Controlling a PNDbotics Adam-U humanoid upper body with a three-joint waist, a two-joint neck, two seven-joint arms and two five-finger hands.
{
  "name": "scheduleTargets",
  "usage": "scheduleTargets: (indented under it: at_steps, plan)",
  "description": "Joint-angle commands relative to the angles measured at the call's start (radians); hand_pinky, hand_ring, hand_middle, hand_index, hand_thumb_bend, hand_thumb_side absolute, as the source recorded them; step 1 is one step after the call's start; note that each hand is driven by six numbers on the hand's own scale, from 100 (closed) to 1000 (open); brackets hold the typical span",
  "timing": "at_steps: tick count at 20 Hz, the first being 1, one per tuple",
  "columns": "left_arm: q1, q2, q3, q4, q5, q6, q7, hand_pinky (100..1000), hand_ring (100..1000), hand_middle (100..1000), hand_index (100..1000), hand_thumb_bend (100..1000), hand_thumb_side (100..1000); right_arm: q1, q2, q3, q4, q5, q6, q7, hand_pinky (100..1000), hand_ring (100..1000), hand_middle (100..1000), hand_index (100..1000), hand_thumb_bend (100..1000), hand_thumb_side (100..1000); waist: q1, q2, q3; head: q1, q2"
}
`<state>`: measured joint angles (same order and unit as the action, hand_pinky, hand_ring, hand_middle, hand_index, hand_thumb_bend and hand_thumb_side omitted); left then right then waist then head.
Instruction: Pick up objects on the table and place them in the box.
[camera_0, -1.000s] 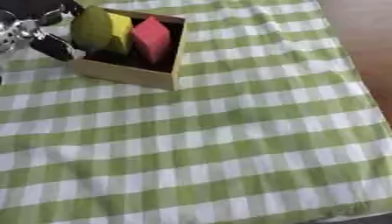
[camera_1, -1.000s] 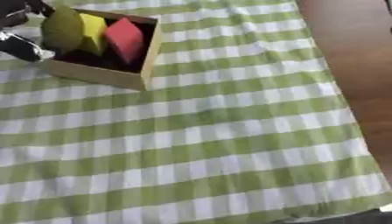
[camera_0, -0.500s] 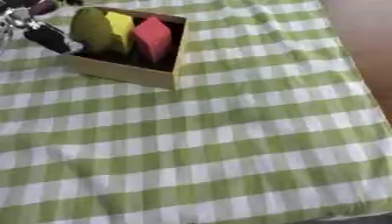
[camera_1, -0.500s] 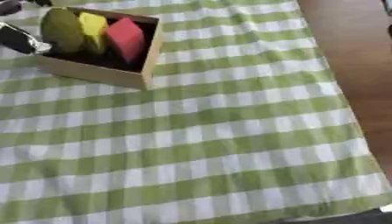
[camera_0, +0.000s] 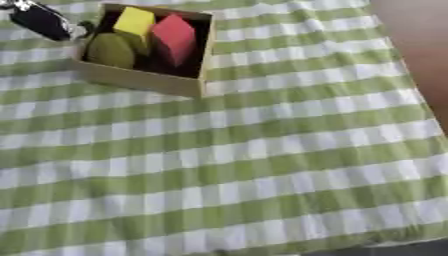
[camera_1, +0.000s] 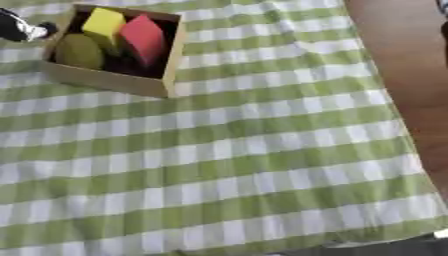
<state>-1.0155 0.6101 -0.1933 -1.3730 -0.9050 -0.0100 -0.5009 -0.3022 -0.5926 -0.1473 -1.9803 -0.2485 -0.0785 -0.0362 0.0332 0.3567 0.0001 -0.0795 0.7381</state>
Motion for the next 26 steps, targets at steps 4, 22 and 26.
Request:
scheduleTargets:
  at_steps: [4,22,26]
  plan:
    - [0.015,0.061,0.117,-0.221,0.252,0.101,0.161,860,790,729,834,100,497,-0.008,-0.027,-0.018,-0.02,-0.008,-0.02,-0.018,944,820,692,821,100,577,-0.02,-0.052,0.007,-0.008,0.006]
    - [0.422,0.066,0.249,-0.627,0.992,-0.057,0.904,830,766,731,833,100,650,-0.042,-0.059,-0.038,-0.02,0.018,-0.273,-0.191,916,827,709,819,100,589,-0.057,-0.094,0.014,-0.016,0.018]
    - [0.489,0.025,0.274,-0.627,1.046,-0.124,0.947,827,763,727,830,100,663,-0.043,-0.055,-0.035,-0.02,0.026,-0.332,-0.213,912,830,714,821,100,583,-0.062,-0.093,0.016,-0.015,0.015]
